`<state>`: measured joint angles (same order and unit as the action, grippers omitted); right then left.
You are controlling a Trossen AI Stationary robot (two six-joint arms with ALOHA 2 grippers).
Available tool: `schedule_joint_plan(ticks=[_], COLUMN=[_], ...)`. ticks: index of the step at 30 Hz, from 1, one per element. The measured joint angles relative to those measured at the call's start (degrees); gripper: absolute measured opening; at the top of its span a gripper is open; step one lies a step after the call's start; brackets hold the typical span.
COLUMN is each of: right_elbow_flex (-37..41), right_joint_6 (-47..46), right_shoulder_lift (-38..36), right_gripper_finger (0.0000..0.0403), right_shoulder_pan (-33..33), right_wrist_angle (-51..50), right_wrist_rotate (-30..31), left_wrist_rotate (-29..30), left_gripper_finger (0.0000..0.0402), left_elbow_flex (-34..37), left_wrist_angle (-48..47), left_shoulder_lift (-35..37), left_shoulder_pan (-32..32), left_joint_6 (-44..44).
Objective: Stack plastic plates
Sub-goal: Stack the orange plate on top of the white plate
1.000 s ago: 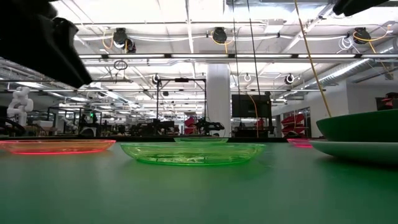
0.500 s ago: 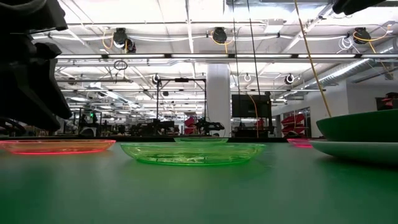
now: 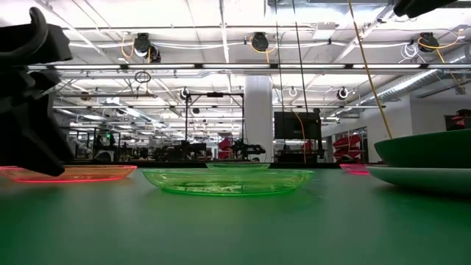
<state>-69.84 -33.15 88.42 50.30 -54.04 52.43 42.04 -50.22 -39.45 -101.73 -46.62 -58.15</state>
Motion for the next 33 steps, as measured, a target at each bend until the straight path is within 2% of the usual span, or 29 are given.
schedule_joint_plan(ticks=[10, 17, 28, 33], right_elbow_flex=[0.0, 0.0, 0.0, 0.0], right_joint_6=[0.4, 0.4, 0.4, 0.3], right_shoulder_lift=[0.0, 0.0, 0.0, 0.0], right_gripper_finger=[0.0075, 0.0075, 0.0075, 0.0075], right_shoulder_pan=[0.0, 0.0, 0.0, 0.0], right_wrist_angle=[0.0, 0.0, 0.1, 0.2], right_wrist_rotate=[0.0, 0.0, 0.0, -0.1], left_wrist_rotate=[0.2, -1.8, -2.4, -0.5], left_gripper_finger=[0.0096, 0.0057, 0.0051, 0.0051], left_elbow_flex=[0.1, 0.5, 0.5, 0.4], left_wrist_angle=[-1.1, -1.0, -0.9, -1.0], left_shoulder_lift=[-0.3, -0.3, -2.4, -3.8], left_shoulder_pan=[-0.4, -0.4, -0.4, -0.3], left_joint_6=[-0.6, 0.0, 0.7, -0.2])
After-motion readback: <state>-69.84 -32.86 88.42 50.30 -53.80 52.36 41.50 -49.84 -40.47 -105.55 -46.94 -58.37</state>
